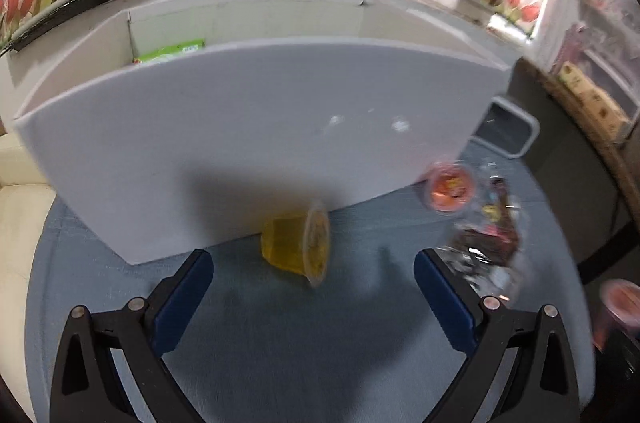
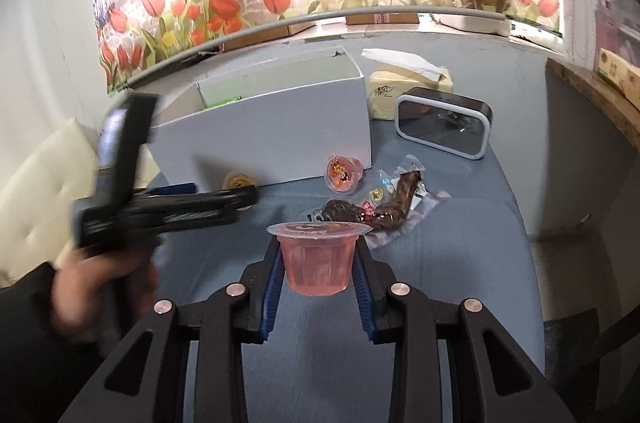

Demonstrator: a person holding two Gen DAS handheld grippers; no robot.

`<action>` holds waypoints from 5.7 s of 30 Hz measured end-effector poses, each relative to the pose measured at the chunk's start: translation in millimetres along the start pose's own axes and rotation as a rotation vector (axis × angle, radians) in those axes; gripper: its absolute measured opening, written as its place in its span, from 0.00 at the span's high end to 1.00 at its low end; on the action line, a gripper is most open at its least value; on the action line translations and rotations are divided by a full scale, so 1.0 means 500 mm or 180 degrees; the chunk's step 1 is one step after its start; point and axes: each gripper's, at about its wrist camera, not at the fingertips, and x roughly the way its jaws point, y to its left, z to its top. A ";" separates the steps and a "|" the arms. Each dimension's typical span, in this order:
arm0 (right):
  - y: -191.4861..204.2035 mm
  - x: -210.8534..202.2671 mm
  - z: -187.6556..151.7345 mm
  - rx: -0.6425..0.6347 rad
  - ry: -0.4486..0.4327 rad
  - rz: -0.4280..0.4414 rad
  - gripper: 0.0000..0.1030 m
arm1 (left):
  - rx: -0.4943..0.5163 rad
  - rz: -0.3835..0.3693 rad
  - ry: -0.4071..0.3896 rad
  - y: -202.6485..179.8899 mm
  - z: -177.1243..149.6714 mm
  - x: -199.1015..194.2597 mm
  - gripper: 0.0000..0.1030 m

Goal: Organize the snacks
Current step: 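Grasp the yellow jelly cup with the left tool while the right tool holds the pink cup, then lower the yellow and pink cups into the white box and open both tools, then grasp the orange cartoon-lidded jelly cup with the right tool and lift it, then grasp the dark meat snack bag with the left tool while the right tool holds the lidded cup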

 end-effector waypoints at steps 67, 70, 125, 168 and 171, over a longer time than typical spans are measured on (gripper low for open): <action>0.016 0.187 0.323 0.0037 -0.0299 0.0178 0.00 | 0.0225 -0.0293 -0.0428 0.142 0.194 -0.151 0.00; 0.006 0.122 0.287 -0.0040 -0.0478 0.0221 0.00 | 0.0258 -0.0337 -0.0468 0.122 0.164 -0.186 0.00; -0.037 0.110 0.095 0.0035 0.0016 -0.0139 0.54 | 0.0758 -0.0567 -0.0065 -0.009 -0.090 -0.190 0.00; -0.135 -0.152 -0.032 0.0384 -0.0213 -0.0124 0.54 | 0.1651 -0.1193 0.0019 -0.211 0.004 -0.067 0.25; -0.119 -0.139 -0.012 0.0327 -0.0223 -0.0066 0.54 | 0.1378 -0.1140 -0.0156 -0.157 -0.001 -0.152 0.25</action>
